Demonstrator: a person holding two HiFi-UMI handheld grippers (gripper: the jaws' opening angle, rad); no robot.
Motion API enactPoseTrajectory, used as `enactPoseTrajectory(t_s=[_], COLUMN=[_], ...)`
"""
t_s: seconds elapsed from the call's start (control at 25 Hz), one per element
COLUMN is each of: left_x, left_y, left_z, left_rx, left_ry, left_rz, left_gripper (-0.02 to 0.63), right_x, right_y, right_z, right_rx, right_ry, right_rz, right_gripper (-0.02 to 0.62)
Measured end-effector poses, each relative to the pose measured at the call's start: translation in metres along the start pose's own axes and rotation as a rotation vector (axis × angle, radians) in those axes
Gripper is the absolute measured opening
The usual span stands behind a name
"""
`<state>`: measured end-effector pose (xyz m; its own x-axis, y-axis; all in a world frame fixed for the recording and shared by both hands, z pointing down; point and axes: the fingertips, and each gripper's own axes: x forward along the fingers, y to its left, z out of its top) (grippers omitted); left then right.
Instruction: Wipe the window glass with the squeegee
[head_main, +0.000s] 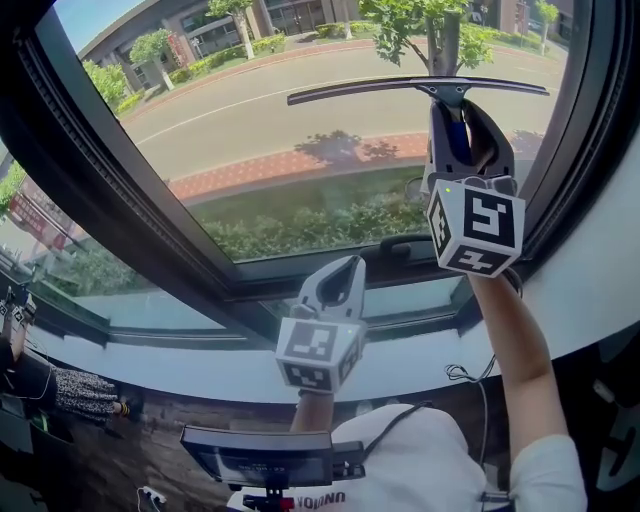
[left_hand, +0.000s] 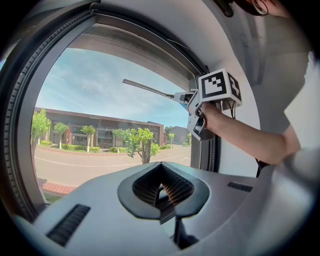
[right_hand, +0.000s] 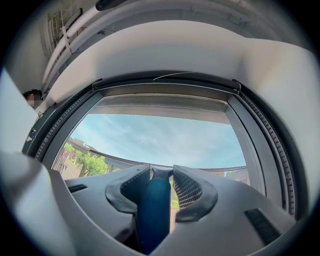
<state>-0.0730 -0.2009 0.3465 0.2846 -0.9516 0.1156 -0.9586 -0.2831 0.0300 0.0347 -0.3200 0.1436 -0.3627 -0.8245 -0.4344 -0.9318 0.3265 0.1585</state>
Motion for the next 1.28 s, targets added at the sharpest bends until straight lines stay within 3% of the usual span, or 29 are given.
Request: enactPoseTrajectory(t_s=[1.28], left_x=[0.006], left_y=[-0.001], left_z=[-0.013], left_rx=[-0.014], left_ry=[0.044], left_rz=[-0.021], left_gripper=[0.0], right_x=[-0.052], right_y=[0.012], right_z=[-0.104], right_rx=[0.039], right_ry=[0.218], right_rz=[0.017], right_gripper=[0.149])
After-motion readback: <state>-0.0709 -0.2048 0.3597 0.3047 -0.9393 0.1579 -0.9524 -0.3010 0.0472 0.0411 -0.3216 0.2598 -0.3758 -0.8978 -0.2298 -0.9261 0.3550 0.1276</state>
